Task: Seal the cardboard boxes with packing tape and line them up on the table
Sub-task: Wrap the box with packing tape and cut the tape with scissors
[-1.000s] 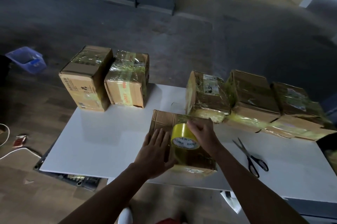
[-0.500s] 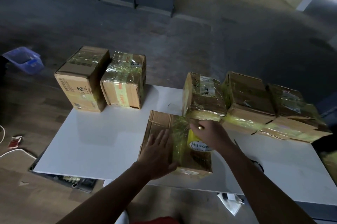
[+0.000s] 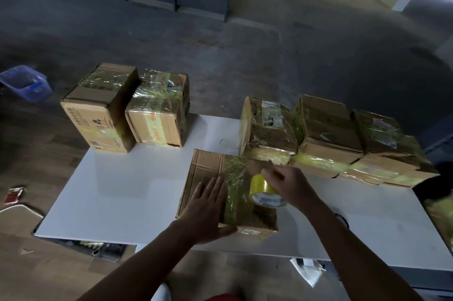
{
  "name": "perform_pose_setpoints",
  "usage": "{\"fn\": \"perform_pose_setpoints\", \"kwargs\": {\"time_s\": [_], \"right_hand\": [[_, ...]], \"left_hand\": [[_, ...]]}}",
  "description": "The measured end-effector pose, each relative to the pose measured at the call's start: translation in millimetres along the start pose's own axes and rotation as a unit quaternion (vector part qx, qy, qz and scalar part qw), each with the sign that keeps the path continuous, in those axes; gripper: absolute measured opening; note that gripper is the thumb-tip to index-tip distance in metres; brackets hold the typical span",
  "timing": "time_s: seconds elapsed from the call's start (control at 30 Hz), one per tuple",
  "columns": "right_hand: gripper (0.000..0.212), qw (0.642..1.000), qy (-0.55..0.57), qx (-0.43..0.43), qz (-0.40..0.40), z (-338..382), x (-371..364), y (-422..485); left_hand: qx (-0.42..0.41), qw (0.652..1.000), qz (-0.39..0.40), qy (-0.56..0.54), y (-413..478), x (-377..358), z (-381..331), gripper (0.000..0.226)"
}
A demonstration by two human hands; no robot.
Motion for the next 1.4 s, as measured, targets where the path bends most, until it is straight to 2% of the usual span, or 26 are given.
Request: {"fn": "perform_pose_setpoints", "kwargs": {"time_s": [0.17, 0.33, 0.43, 0.5, 0.57, 0.67, 0.73, 0.9, 0.97, 1.1, 1.27, 1.4], "right_hand": [[0.047, 0.991, -0.122, 0.05, -0.02, 0.7, 3.9, -2.6], [0.044, 0.99, -0.139, 0.015, -0.026, 2.8, -1.3, 0.6], [0.048, 0.987, -0.156, 0.009, -0.038, 8.6, -8.6, -0.6], [0.048, 0.99, -0.136, 0.011, -0.038, 5.3, -8.7, -1.4], [0.042, 0.998, -0.056, -0.006, -0.029, -2.5, -2.6, -4.5], [0.042, 0.99, 0.079, -0.116, -0.004, -11.2, 6.3, -13.2], [0.044, 0.986, 0.101, -0.129, -0.021, -15.5, 6.4, -16.8], [0.05, 0.999, 0.004, 0.0, -0.032, -3.5, 14.0, -9.0], [0.054, 0.997, -0.056, 0.019, -0.045, -8.5, 26.3, -7.3], [0.056, 0.99, -0.135, 0.003, -0.029, -27.1, 38.1, -13.4], [0.053, 0.989, -0.146, -0.029, -0.015, -33.3, 35.8, -11.3], [0.055, 0.988, -0.151, -0.037, -0.014, -31.9, 34.3, -14.4]], "left_hand": [[-0.006, 1.0, 0.0, -0.005, 2.0, 1.7, -3.1, 0.115], [-0.002, 0.999, 0.04, 0.023, 4.5, 17.4, -6.5, 0.11], [-0.025, 1.0, 0.017, 0.008, 11.3, 34.7, -28.5, 0.113], [-0.04, 0.999, 0.004, 0.001, 14.1, 36.1, -41.0, 0.114], [-0.038, 0.999, -0.004, 0.0, 15.3, 28.9, -43.9, 0.115], [-0.04, 0.999, -0.021, 0.01, 15.7, 20.4, -40.6, 0.12], [-0.041, 0.999, -0.021, 0.01, 16.9, 15.5, -41.4, 0.121], [-0.026, 0.999, -0.033, 0.014, 19.5, 9.3, -41.0, 0.118], [-0.025, 0.999, -0.04, 0.024, 19.4, 7.7, -41.9, 0.119], [-0.017, 0.999, -0.02, 0.021, 20.8, 9.7, -43.7, 0.119], [-0.022, 0.997, 0.026, 0.064, 24.6, 32.1, -55.3, 0.112], [-0.054, 0.998, -0.002, 0.04, 36.2, 42.8, -77.7, 0.109]]}}
Point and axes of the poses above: each hand's wrist, its own y-axis towards the middle knuckle, its own x-axis out of the back of the hand, z = x × y, the point moved 1 cm from there along y, towards the middle knuckle, and after that the axes turned 14 degrees about y, right-handed, at the moved point
